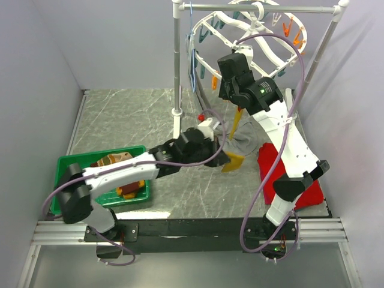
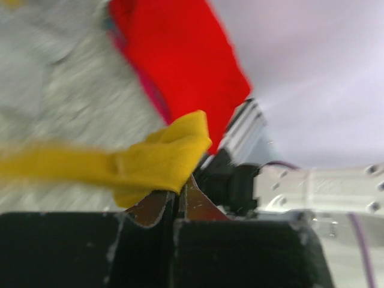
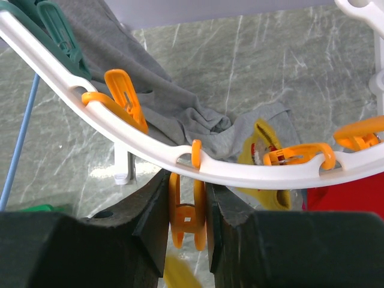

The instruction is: Remove the socks clipped to the hanger

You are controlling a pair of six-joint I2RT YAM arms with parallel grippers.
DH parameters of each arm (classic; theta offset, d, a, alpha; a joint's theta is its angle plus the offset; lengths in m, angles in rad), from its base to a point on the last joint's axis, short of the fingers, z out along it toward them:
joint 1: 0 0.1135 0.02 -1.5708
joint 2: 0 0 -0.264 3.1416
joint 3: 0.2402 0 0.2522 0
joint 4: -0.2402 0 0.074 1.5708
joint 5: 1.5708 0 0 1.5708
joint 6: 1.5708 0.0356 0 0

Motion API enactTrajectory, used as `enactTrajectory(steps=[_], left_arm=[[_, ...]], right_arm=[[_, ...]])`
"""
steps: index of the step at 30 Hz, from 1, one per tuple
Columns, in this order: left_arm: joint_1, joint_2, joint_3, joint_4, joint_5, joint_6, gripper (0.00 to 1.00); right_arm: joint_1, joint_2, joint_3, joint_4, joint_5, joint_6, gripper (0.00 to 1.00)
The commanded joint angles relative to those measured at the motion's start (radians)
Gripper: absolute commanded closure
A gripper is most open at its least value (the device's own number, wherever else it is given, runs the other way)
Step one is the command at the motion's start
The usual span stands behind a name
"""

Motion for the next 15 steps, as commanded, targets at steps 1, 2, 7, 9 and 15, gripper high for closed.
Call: enactTrajectory(steps=[1,2,7,9,15], left_arm=[[0.035,-0.206,-0.112,-0.143,-0.109,0.036,0.99],[0.046,-0.244,-0.140,-0.165,-0.140,0.032,0.99],[0.231,-0.530,-0.292,-0.340,-0.179,-0.036,0.99],[0.324,-0.631,-0.307,-0.458,-0.188,-0.056,0.99],[0.492,-0.733,-0.236,-0.816,-0.326,-0.082,0.99]], right_arm=[[-0.009,-0.070,-0.032,0.071,-0.033,-0.011,1.00],[-0.012,-0.072,-0.035,0.073,-0.038,-0.011,1.00],[-0.015,-0.077,-0.038,0.082,-0.070,-0.008,1.00],[-0.013,-0.080,-0.046,0.087,-0.074,-0.006,1.00],[-0.016,-0.092,-0.070,0.102,-0.088,-0.008,1.00]])
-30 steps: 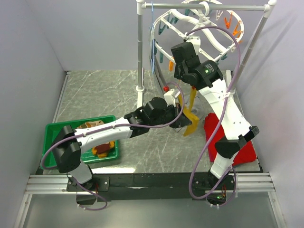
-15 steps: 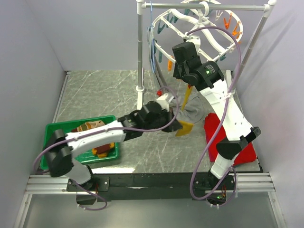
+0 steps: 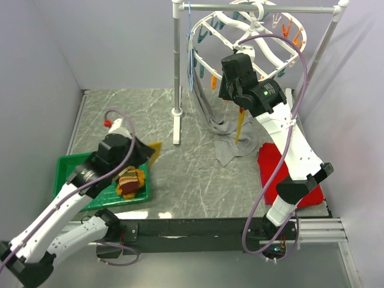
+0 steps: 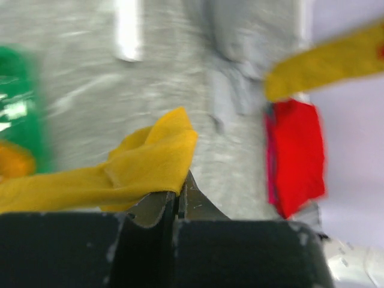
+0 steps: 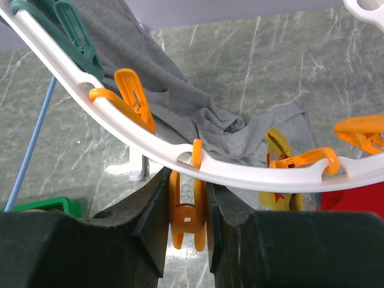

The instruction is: Remove the socks clipped to the hanger

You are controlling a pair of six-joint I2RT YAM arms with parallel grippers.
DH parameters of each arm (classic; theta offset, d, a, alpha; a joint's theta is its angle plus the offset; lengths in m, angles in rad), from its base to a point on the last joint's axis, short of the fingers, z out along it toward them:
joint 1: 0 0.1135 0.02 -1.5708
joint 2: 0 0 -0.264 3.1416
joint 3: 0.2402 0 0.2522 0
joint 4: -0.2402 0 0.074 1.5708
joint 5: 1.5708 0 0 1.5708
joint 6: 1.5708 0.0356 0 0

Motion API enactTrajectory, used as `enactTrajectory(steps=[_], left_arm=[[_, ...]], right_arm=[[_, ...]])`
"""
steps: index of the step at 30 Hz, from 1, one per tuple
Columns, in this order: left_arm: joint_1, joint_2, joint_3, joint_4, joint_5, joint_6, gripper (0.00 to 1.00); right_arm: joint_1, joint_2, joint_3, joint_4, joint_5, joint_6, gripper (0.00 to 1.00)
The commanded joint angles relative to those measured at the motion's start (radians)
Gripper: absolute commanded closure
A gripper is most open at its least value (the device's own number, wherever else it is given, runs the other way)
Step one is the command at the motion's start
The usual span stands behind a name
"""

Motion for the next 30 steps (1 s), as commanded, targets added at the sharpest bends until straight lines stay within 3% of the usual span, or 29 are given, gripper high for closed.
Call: enactTrajectory(steps=[1,7,10,14,15,16,17,19,21,25,28,30], left_arm=[[0.101,-0.020,0.061,-0.311,-0.110,-0.026,0.99],[0.266,0.026,0.085,-0.426,-0.093,0.006,0.99],[0.334,0.018,0.091,-0.434,-0.129,0.021,0.99],[0.412,0.019,0.099,-0.448,-0.074,0.035,0.96],[0.427,0.018,0.096,-0.446,-0.071,0.034,0.93],[0.434,0.015,0.094,-0.446,-0.075,0.031,0.64],[0.437,0.010,0.094,-0.443,-0.083,0.026,0.42],[0.438,-0.005,0.107,-0.446,-0.104,0.011,0.08],[0.438,-0.019,0.139,-0.460,-0.126,0.000,0.01],[0.438,-0.020,0.212,-0.477,-0.094,-0.015,0.03],[0.438,-0.053,0.226,-0.374,0.047,0.015,0.02],[0.438,-0.097,0.170,-0.276,0.211,0.020,0.08]], right_arm=[[-0.007,-0.052,-0.020,0.057,-0.026,-0.008,1.00],[-0.007,-0.066,-0.048,0.073,-0.038,-0.011,1.00],[-0.005,-0.066,-0.045,0.073,-0.051,-0.013,1.00],[-0.005,-0.075,-0.049,0.079,-0.052,-0.017,1.00],[-0.008,-0.076,-0.055,0.080,-0.052,-0.014,1.00],[-0.008,-0.078,-0.058,0.084,-0.055,-0.016,1.00],[-0.008,-0.081,-0.063,0.085,-0.057,-0.016,1.00],[-0.011,-0.086,-0.075,0.088,-0.061,-0.014,1.00],[-0.012,-0.087,-0.083,0.090,-0.067,-0.013,1.00],[-0.012,-0.098,-0.097,0.099,-0.071,-0.013,1.00],[-0.015,-0.099,-0.094,0.099,-0.074,-0.013,1.00],[-0.015,-0.096,-0.083,0.093,-0.078,-0.014,0.99]])
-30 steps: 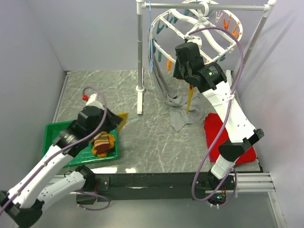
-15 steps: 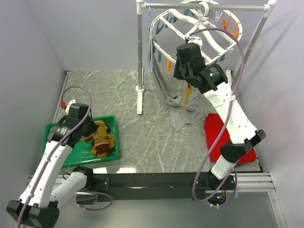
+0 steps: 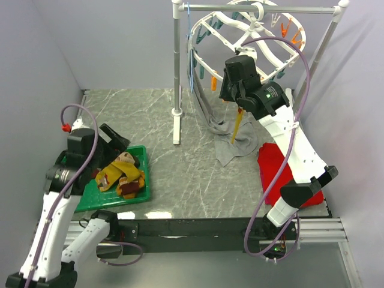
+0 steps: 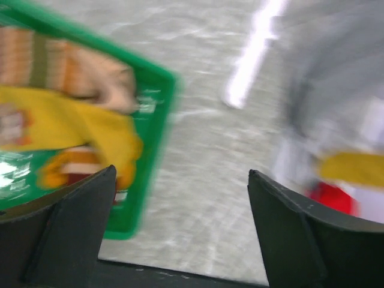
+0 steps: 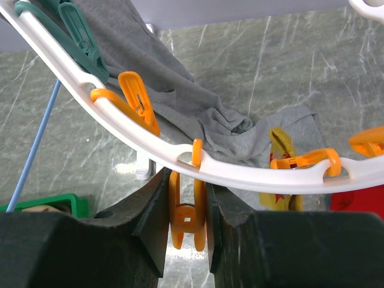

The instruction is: Remove the socks clipped to the hanger

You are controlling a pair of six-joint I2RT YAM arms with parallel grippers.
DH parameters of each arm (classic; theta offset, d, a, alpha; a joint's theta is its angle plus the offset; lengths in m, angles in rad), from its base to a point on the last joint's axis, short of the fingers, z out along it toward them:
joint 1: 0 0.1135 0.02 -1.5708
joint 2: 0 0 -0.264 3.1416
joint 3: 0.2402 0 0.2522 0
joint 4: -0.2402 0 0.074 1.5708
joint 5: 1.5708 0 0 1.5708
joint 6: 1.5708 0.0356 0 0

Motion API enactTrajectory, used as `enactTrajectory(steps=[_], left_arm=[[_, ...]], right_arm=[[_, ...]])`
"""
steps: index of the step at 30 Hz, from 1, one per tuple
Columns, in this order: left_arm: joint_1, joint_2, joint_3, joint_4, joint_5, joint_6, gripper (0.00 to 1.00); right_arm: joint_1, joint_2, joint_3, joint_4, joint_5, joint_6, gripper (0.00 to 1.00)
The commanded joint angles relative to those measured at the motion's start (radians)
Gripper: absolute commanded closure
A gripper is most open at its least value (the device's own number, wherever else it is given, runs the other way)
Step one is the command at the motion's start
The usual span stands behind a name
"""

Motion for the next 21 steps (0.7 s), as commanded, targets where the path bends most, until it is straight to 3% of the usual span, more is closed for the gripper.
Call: enactTrajectory(steps=[1,4,7,8,10,11,17,20,21], left_arm=[[0.005,-0.084,-0.047,0.265,0.293,-0.007,0.14],[0.005,-0.118,-0.159,0.473,0.480,-0.094,0.25],[-0.021,-0.097,-0.215,0.632,0.564,-0.165,0.30],[-0.076,-0.075,-0.215,0.661,0.551,-0.172,0.30],[-0.171,-0.043,-0.197,0.715,0.452,-0.153,0.29],[-0.291,-0.020,-0.183,0.753,0.403,-0.137,0.29],[-0.675,0.293,-0.095,0.861,0.090,0.009,0.27],[-0.800,0.398,-0.144,1.080,-0.050,0.106,0.26],[-0.829,0.426,-0.156,1.223,-0.085,0.145,0.27]], right_arm=[[-0.003,-0.045,0.010,0.018,-0.028,-0.014,0.99],[-0.003,-0.046,0.014,0.020,-0.036,-0.013,0.98],[-0.004,-0.043,0.021,0.013,-0.037,-0.013,0.97],[-0.003,-0.039,0.030,0.012,-0.037,-0.013,0.97],[-0.004,-0.034,0.034,0.007,-0.042,-0.011,0.97],[-0.004,-0.033,0.037,0.006,-0.044,-0.013,0.97],[-0.006,-0.033,0.041,0.007,-0.054,-0.005,0.95],[-0.006,-0.026,0.053,-0.002,-0.057,-0.005,0.95],[-0.006,-0.026,0.053,-0.003,-0.057,-0.005,0.95]])
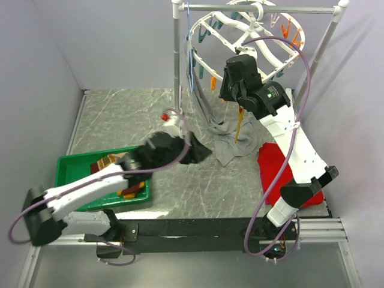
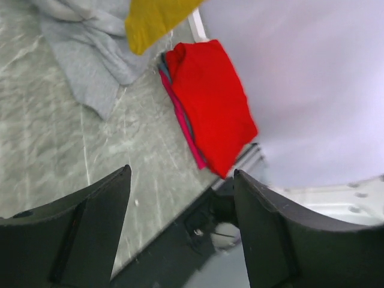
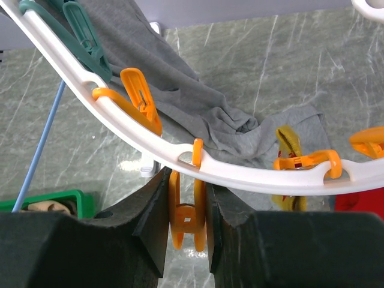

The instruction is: Remove the socks clipped to the hanger

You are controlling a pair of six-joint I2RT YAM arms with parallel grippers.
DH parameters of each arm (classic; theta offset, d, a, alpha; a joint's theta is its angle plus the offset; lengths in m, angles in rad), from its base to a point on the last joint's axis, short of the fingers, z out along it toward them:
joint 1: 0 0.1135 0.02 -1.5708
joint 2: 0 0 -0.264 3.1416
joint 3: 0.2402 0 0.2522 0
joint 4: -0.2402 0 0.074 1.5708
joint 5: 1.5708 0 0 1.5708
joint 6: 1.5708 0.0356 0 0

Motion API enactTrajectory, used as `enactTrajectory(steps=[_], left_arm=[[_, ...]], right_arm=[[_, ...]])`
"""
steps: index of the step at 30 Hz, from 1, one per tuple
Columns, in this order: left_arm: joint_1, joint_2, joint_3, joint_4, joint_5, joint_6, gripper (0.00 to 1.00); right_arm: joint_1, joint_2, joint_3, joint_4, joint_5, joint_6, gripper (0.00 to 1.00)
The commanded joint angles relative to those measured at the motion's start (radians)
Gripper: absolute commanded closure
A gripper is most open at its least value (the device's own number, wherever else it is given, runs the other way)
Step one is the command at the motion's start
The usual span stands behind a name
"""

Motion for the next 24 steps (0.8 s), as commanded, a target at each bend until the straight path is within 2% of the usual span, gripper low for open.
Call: enactTrajectory(steps=[1,2,4,8,11,18,21,24], left_arm=[[-0.147,0.120,-0.045,0.444,-0.273,0.256,0.27],[-0.190,0.194,-0.051,0.508,-0.312,0.307,0.27],[-0.209,0.281,-0.022,0.619,-0.379,0.417,0.26],[-0.209,0.556,0.215,0.569,-0.399,0.508,0.24],[-0.207,0.688,0.340,0.543,-0.401,0.553,0.21],[-0.204,0.854,0.499,0.509,-0.448,0.585,0.18],[-0.196,0.898,0.552,0.475,-0.455,0.602,0.21],[-0.187,0.925,0.579,0.460,-0.459,0.609,0.30]], right_arm=[[-0.004,-0.027,0.047,-0.004,-0.030,-0.006,0.96],[-0.009,-0.030,0.040,-0.003,-0.030,-0.004,0.96],[-0.010,-0.035,0.034,0.002,-0.041,-0.004,0.96],[-0.017,-0.038,0.046,-0.004,-0.061,-0.003,0.96],[-0.017,-0.043,0.052,-0.012,-0.065,-0.003,0.96],[-0.017,-0.062,0.047,-0.021,-0.065,-0.006,0.95],[-0.017,-0.069,0.046,-0.023,-0.068,-0.007,0.95],[-0.018,-0.069,0.047,-0.024,-0.068,-0.007,0.94]])
